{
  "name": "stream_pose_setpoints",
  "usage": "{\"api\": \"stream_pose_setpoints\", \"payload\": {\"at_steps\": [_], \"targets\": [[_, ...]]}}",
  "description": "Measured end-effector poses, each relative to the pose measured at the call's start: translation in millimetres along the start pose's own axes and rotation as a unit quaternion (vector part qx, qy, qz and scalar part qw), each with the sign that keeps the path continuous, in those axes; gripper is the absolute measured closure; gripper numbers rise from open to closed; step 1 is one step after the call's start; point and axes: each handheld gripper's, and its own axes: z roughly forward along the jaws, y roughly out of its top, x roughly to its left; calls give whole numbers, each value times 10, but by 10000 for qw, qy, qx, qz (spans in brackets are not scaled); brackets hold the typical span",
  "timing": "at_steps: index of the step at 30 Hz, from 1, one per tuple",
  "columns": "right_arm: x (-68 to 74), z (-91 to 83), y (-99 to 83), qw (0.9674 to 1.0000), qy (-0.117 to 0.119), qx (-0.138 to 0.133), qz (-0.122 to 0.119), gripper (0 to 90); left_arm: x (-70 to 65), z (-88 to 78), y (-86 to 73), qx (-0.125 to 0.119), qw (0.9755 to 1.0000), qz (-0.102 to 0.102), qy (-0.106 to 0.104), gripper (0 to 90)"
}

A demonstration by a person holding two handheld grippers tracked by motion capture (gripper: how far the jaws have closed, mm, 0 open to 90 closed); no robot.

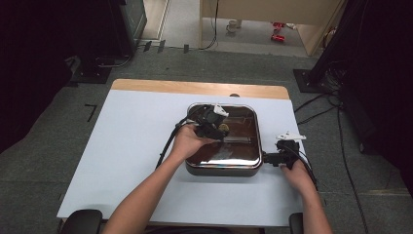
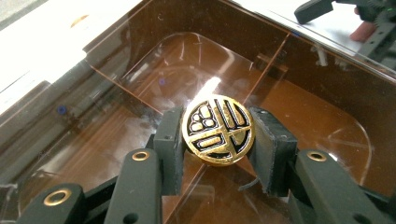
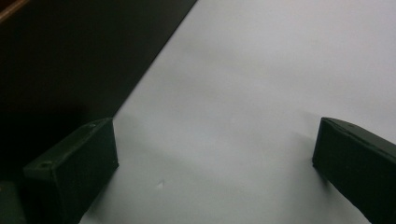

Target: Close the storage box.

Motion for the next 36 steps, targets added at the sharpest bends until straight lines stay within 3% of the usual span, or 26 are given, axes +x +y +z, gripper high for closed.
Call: {"api": "stream_pose_setpoints", "payload": {"at_steps": [10,17,21,26,29,30,33,36], "targets": [[-1,1,0,10000,0,-2,0,0,-4,65,-29,9,9999,-161,-42,593],[0,-1,0,10000,1,5,1,0,-5,65,-64,-82,9999,-113,-32,581],[0,1,0,10000,-1,-3,0,0,0,30,-57,-150,9999,-77,-34,502],[0,0,-1,10000,0,-3,2,0,54,-118,-68,-231,9996,-54,-133,413],[0,0,0,10000,-1,-3,-1,0,66,-183,-81,-285,9996,-79,-33,383],[-1,0,-1,10000,1,-2,-5,0,76,-244,-103,-322,9995,3,27,372],[0,-1,0,10000,0,2,-5,0,95,-307,-135,-364,9993,25,-53,330],[0,-1,0,10000,-1,3,-3,0,165,-440,-228,-588,9977,-216,-260,301]]}}
